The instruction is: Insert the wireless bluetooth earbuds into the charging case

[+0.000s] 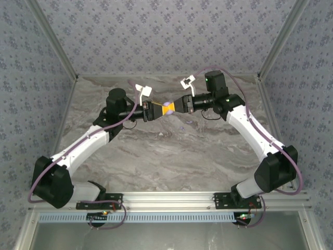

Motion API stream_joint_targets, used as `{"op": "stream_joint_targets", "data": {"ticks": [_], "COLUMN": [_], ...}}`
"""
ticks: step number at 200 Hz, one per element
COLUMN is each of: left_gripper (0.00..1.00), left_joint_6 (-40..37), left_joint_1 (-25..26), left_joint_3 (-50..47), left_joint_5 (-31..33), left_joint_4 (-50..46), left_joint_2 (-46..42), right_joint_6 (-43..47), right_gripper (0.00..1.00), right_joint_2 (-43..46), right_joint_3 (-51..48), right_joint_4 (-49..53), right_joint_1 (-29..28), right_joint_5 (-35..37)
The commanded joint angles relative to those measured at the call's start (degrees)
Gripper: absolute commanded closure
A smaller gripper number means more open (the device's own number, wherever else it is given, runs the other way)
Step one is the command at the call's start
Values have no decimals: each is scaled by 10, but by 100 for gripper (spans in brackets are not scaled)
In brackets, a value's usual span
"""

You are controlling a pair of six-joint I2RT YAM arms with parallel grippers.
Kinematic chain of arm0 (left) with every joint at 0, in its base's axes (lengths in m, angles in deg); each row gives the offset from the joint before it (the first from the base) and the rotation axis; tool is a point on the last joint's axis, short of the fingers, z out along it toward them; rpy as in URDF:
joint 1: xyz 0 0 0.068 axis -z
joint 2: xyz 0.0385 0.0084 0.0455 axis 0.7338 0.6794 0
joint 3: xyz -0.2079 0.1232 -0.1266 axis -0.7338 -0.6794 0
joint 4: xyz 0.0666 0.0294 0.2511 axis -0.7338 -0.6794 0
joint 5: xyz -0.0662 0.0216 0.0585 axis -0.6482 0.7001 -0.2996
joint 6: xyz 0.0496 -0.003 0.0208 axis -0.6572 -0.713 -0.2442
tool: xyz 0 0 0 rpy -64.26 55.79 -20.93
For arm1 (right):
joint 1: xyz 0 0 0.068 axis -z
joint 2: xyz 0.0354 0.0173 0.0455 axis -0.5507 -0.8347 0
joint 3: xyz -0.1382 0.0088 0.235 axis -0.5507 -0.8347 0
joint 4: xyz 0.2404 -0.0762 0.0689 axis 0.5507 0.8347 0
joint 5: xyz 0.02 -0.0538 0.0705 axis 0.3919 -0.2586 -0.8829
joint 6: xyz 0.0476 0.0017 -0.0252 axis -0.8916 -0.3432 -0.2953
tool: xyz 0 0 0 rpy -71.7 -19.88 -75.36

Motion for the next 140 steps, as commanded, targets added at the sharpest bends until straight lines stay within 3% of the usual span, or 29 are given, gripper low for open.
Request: {"op": "stream_joint_targets", "data": {"ticks": [1, 51, 140], "left_gripper": [60, 54, 55], "left_joint_6": [-28, -39, -39], "left_joint_1": [6, 10, 11], "left_joint_3": [22, 30, 30], "left_joint_5": [-30, -41, -18], "left_joint_4": [-31, -44, -44], "left_joint_2": [-14, -9, -19], "right_joint_6": [17, 21, 55], "right_gripper": [76, 76, 75], "right_joint_2": [-3, -3, -5], "right_joint_3": [28, 30, 39], "right_joint_4": [11, 16, 64], "right_joint_1": [-1, -6, -15], "right_joint_5": [-15, -23, -22]}}
